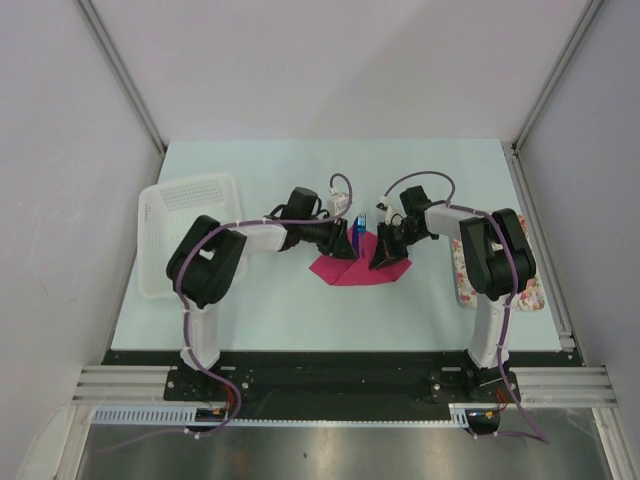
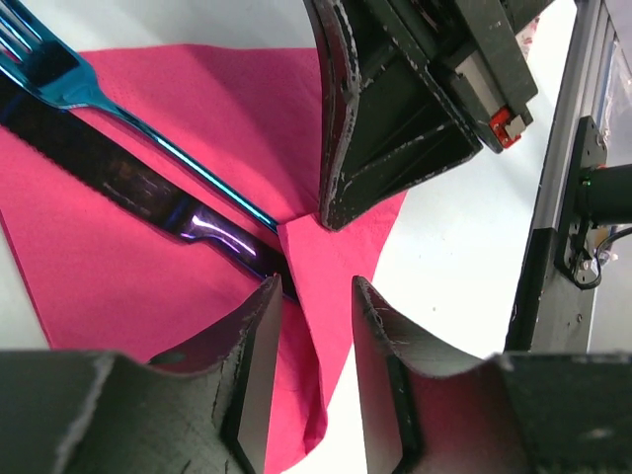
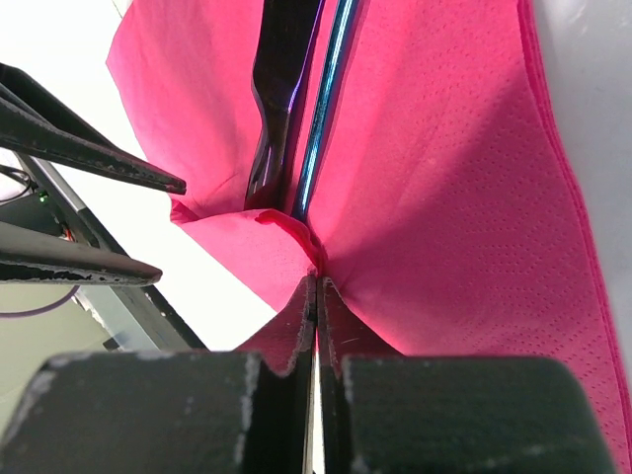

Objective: Place the utensils on the paper napkin and roll it up

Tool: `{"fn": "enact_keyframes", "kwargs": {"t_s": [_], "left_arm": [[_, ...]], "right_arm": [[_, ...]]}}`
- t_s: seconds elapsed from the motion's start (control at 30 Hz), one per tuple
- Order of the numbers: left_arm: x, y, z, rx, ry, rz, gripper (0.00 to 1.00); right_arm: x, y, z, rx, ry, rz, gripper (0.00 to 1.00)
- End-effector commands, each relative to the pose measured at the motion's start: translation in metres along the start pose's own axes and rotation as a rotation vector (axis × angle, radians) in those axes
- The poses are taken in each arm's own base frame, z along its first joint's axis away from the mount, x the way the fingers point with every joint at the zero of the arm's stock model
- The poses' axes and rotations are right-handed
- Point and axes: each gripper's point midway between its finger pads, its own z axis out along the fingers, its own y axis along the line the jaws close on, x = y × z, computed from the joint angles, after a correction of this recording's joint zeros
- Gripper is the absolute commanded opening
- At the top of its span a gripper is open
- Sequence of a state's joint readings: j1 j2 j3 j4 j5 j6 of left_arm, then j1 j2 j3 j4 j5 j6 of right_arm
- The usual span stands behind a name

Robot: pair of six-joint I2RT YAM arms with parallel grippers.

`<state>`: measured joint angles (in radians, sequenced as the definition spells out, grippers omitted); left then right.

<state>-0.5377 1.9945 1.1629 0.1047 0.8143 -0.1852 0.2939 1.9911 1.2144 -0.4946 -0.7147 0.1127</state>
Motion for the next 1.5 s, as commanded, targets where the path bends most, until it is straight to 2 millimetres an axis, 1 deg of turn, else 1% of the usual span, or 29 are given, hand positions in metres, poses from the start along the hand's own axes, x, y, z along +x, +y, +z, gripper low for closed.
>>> {"fn": "enact_keyframes", "kwargs": {"t_s": [0.0, 0.03, 0.2, 0.37, 0.43, 0.63, 0.83, 0.97, 1.13, 1.23, 1.27, 1.33, 1.47], "left_arm": [[-0.019, -0.001, 0.006, 0.015, -0.041, 0.024, 0.4], [-0.02, -0.002, 0.006, 0.02, -0.042, 0.027, 0.4], [-0.014, -0.001, 0.014, 0.026, -0.026, 0.02, 0.4], [-0.015, -0.002, 0.019, 0.023, -0.025, 0.027, 0.41], [-0.017, 0.0, 0.02, 0.021, -0.027, 0.025, 0.39], [-0.015, 0.003, 0.027, 0.012, -0.017, 0.021, 0.36], [-0.015, 0.007, 0.03, -0.01, -0.004, 0.028, 0.36], [-0.015, 0.008, 0.031, -0.013, 0.0, 0.029, 0.31], [-0.013, 0.008, 0.032, -0.016, 0.006, 0.026, 0.17], [-0.012, 0.01, 0.033, -0.023, 0.014, 0.019, 0.13], [-0.013, 0.011, 0.033, -0.024, 0.013, 0.022, 0.13], [-0.013, 0.011, 0.033, -0.022, 0.011, 0.024, 0.19], [-0.012, 0.009, 0.033, -0.015, 0.015, 0.023, 0.21]], "right_arm": [[-0.014, 0.006, -0.001, -0.013, -0.033, -0.029, 0.0], [-0.013, 0.006, -0.001, -0.013, -0.032, -0.03, 0.0], [-0.013, 0.005, -0.002, -0.012, -0.032, -0.024, 0.0], [-0.013, 0.006, -0.002, -0.013, -0.031, -0.019, 0.0], [-0.013, 0.006, -0.002, -0.013, -0.031, -0.019, 0.0], [-0.013, 0.007, -0.004, -0.014, -0.035, -0.02, 0.0], [-0.013, 0.007, -0.006, -0.013, -0.039, -0.017, 0.0], [-0.013, 0.006, -0.005, -0.013, -0.039, -0.012, 0.01], [-0.012, 0.006, -0.004, -0.011, -0.034, -0.014, 0.02], [-0.014, 0.007, -0.006, -0.013, -0.041, -0.012, 0.04], [-0.014, 0.007, -0.006, -0.012, -0.041, -0.009, 0.04], [-0.014, 0.006, -0.006, -0.011, -0.042, -0.008, 0.04], [-0.014, 0.006, -0.006, -0.009, -0.043, -0.01, 0.04]]}}
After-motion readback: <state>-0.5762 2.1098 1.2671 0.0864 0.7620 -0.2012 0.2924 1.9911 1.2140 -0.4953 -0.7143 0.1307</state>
